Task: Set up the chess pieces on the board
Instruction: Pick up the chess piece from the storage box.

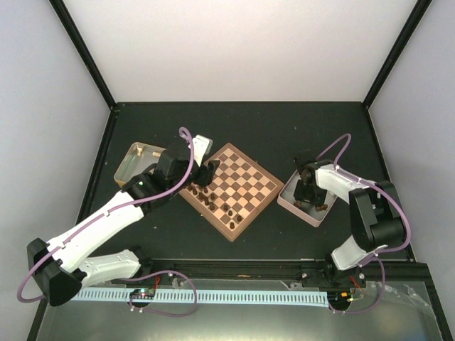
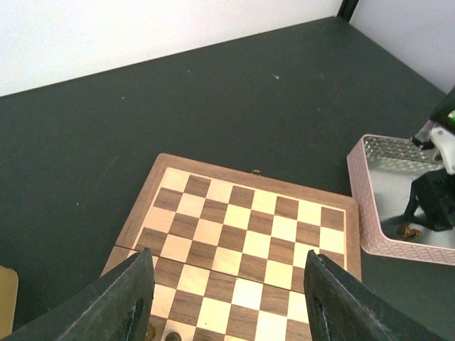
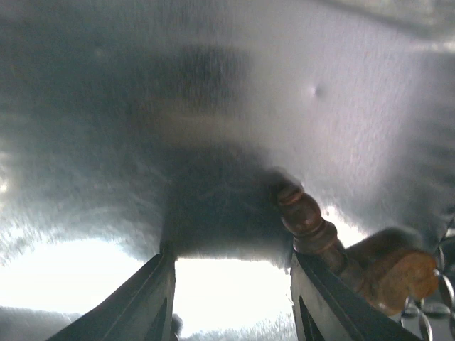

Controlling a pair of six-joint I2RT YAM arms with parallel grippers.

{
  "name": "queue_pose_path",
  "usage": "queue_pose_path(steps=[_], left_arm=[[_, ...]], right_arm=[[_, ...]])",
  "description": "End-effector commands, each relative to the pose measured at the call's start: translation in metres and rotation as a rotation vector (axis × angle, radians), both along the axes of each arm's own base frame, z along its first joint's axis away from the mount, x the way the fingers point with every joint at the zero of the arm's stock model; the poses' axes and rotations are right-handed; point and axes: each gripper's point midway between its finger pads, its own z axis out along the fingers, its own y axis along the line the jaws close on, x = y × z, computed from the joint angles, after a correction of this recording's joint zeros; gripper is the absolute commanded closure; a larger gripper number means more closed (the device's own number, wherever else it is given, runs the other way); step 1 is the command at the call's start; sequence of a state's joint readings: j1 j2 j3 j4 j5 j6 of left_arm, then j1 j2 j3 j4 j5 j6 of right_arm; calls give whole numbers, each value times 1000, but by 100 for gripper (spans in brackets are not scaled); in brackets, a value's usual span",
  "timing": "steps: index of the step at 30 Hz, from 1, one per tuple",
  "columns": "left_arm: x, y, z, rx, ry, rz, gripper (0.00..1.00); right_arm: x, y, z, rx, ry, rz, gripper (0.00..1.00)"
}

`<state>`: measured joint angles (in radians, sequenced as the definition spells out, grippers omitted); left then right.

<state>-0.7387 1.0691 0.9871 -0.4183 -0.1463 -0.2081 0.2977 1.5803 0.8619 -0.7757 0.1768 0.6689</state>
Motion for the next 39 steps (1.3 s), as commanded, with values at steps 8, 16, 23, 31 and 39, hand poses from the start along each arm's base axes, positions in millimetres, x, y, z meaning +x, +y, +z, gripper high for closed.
queue_pose_path(steps=[8, 16, 23, 31, 39], left_arm=[[18, -4, 23, 15, -47, 26, 41], [12, -5, 21, -15, -26, 11, 41], [6, -9, 15, -37, -5, -16, 41], [-3, -11, 7, -79, 33, -34, 41], [-13, -24, -4, -140, 98, -99, 41]], right_arm=[[43, -4, 42, -15, -196, -13, 54], [14, -34, 29, -95, -101, -87, 53], [10, -28, 8, -44, -63, -50, 58], [11, -21, -6, 5, -45, -25, 75], [27, -9, 14, 89, -181, -30, 82]])
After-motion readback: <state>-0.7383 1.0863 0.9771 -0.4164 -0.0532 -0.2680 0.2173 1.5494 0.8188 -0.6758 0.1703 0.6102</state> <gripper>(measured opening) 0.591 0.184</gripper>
